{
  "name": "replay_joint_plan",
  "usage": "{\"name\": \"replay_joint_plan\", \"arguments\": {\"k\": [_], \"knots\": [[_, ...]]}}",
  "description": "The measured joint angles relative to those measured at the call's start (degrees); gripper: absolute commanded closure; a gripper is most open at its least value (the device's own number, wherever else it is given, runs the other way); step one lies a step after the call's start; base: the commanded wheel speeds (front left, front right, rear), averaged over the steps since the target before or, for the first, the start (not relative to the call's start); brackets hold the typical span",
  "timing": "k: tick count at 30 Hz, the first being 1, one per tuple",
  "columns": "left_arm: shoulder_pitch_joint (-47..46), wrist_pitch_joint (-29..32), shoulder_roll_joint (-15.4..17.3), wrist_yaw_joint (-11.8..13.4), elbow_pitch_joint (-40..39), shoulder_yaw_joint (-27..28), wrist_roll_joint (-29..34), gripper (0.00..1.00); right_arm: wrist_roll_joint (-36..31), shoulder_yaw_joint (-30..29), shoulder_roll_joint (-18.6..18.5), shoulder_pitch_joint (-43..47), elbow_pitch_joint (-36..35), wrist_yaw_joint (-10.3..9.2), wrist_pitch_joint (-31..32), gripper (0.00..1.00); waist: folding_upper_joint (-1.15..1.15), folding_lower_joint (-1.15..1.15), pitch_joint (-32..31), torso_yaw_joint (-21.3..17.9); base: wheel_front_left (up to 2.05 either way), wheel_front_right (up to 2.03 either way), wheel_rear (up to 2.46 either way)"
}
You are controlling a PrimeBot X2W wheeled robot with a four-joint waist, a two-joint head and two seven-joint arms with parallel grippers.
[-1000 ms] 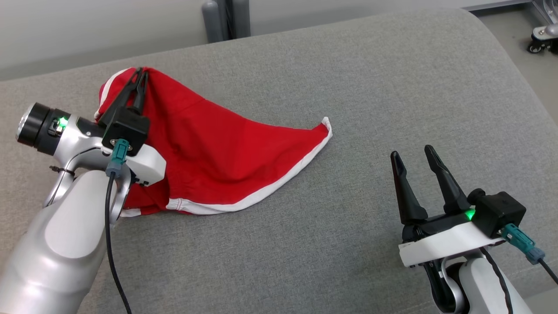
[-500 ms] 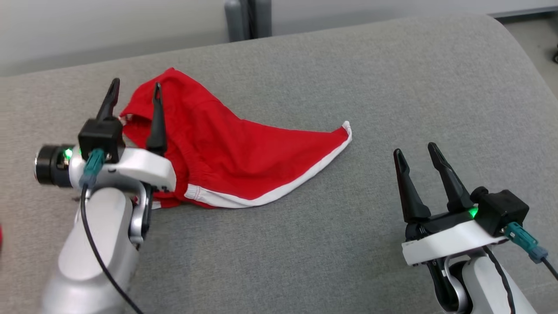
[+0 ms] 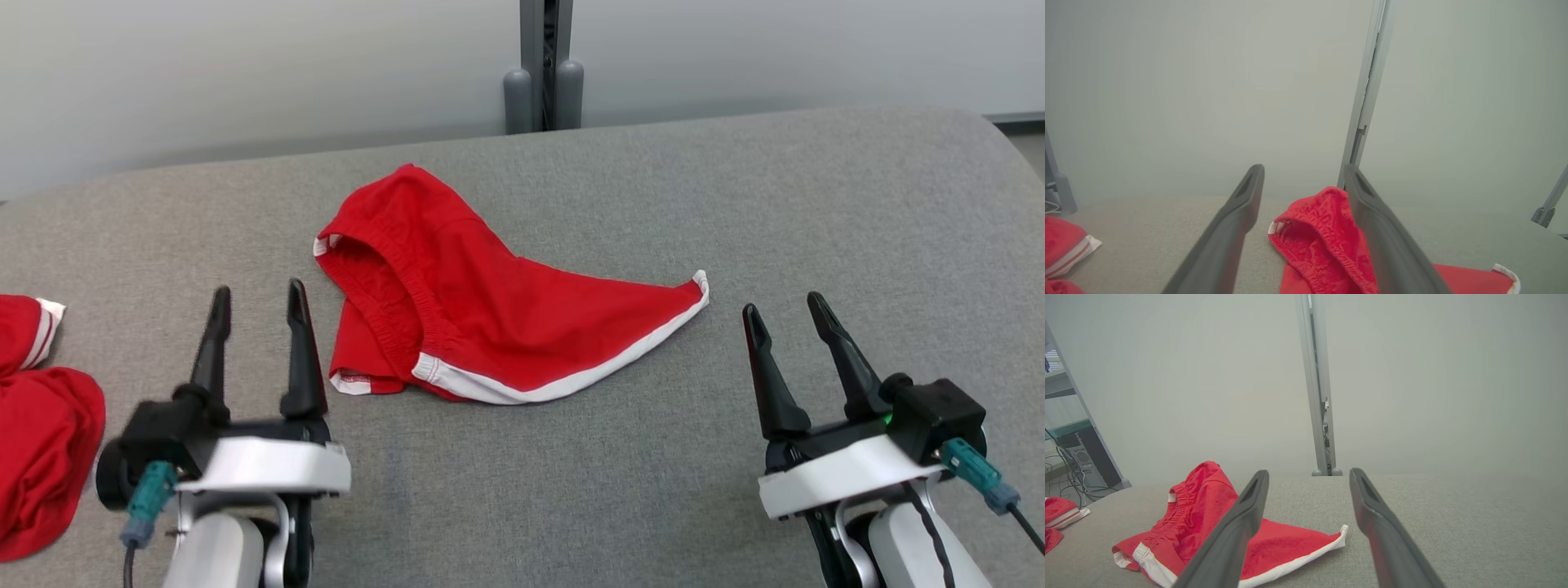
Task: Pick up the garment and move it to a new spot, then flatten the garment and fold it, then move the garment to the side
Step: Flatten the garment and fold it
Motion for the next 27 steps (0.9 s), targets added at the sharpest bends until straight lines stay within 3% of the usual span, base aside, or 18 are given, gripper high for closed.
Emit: {"name": "replay_joint_plan", "arguments": {"k": [12, 27], "knots": [[9.7, 0.0, -0.8, -2.1, 1.8, -2.0, 3.9, 0.0, -0.1, -3.4, 0.0, 6.8, 1.6, 0.0, 0.0, 0.0, 0.0, 0.0, -5.4, 1.1, 0.0, 0.0, 0.0], [12.6, 0.0, -0.8, -0.6, 2.6, -3.6, 4.0, 0.0, -0.3, -3.8, -0.5, 9.9, 2.3, 0.0, 0.0, 0.0, 0.0, 0.0, -7.4, 0.5, 0.0, 0.0, 0.0]]}}
